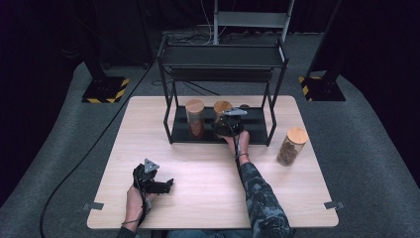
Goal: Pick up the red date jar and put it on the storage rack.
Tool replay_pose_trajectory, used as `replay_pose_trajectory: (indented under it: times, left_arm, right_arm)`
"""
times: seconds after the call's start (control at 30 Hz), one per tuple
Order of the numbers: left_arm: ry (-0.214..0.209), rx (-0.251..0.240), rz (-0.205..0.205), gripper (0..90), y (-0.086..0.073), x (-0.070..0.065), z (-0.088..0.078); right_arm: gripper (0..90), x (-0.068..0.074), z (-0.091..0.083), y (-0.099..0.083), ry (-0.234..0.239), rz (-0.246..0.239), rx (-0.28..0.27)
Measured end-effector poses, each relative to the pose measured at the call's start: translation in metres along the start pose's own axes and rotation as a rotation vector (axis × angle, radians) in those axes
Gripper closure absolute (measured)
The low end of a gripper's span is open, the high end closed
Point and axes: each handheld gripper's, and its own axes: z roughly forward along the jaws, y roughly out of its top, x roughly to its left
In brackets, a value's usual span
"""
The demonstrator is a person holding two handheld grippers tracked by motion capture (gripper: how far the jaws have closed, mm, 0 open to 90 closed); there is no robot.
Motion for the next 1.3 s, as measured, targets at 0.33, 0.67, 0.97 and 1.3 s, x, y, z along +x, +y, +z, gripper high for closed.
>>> replay_pose_trajectory:
  times: [0.33, 0.67, 0.97, 1.3]
  left_arm:
    - [0.0, -0.001, 0.0, 0.1, 0.0, 0.0, 0.0]
    - [0.0, 0.0, 0.0, 0.1, 0.0, 0.0, 0.0]
    - [0.0, 0.001, 0.0, 0.1, 0.0001, 0.0, 0.0]
    - [0.0, 0.0, 0.0, 0.0, 0.0, 0.0, 0.0]
  right_arm:
    - [24.9, -0.0003, 0.0002, 0.0002, 0.002, -0.007, 0.003]
    - [24.8, -0.0007, -0.0001, 0.0006, 0.006, -0.008, 0.006]
    - [24.5, -0.0016, -0.0019, 0.0012, 0.009, -0.008, 0.014]
    - [11.9, -0.0024, -0.0097, 0.0072, 0.008, -0.002, 0.035]
